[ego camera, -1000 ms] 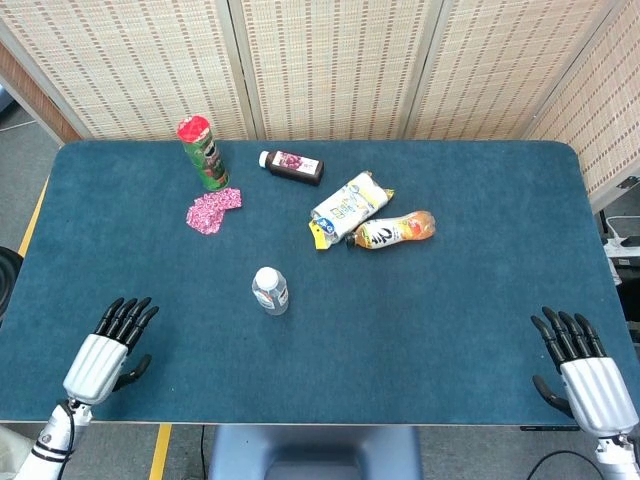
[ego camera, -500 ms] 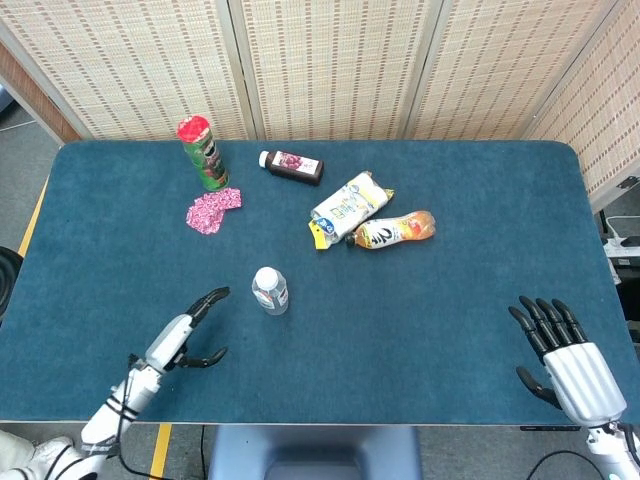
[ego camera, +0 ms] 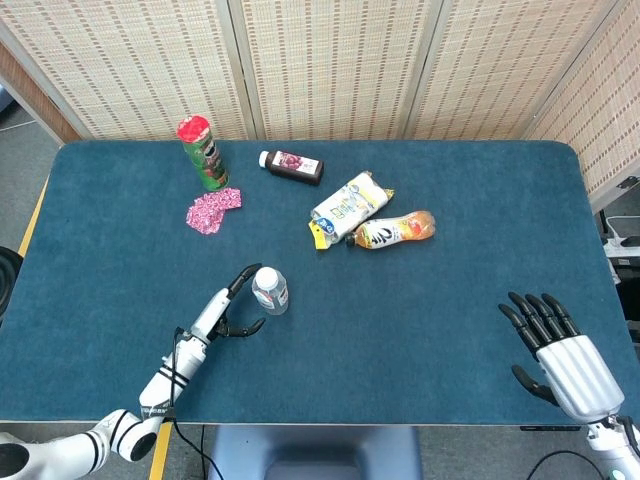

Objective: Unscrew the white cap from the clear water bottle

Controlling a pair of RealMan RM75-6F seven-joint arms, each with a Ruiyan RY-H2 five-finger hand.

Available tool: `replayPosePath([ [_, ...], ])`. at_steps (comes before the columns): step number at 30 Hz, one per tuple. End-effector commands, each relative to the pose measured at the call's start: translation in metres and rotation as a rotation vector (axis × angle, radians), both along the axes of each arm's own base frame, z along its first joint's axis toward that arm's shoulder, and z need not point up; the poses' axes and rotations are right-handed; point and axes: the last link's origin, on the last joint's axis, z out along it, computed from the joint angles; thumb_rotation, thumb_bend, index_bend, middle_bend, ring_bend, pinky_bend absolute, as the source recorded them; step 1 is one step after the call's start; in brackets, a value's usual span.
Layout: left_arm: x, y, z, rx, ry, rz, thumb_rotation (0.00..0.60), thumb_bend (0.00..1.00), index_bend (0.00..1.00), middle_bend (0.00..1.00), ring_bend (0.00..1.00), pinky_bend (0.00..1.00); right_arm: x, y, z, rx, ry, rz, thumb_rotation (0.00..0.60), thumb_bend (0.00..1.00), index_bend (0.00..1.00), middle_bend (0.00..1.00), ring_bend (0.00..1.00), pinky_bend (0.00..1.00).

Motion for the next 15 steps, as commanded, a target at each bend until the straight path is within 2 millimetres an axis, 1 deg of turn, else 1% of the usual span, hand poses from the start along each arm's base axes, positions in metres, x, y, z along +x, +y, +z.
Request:
replayPosePath([
  [1,0.009,0.005,-0.005,-0.014,-0.020,-0.003,0.600,0.32,0.00,0.00,0.00,0.05,-0.001,-0.001,0.000,0.000,0.002,-0.007,0.600,0.22,0.00,0.00,0.00,0.00],
  [11,0.026,0.013,-0.019,-0.038,-0.067,0.018,0.600,0.32,0.00,0.00,0.00,0.05,-0.002,-0.001,0.002,-0.005,0.005,-0.015,0.600,0.22,0.00,0.00,0.00,0.00],
  [14,0.028,0.015,-0.023,-0.043,-0.064,0.016,0.600,0.32,0.00,0.06,0.01,0.06,-0.002,-0.001,0.002,-0.004,0.005,-0.019,0.600,0.22,0.00,0.00,0.00,0.00],
  [15,0.029,0.016,-0.025,-0.046,-0.063,0.018,0.600,0.32,0.03,0.10,0.02,0.07,-0.003,-0.001,0.002,-0.002,0.006,-0.019,0.600,0.22,0.00,0.00,0.00,0.00],
])
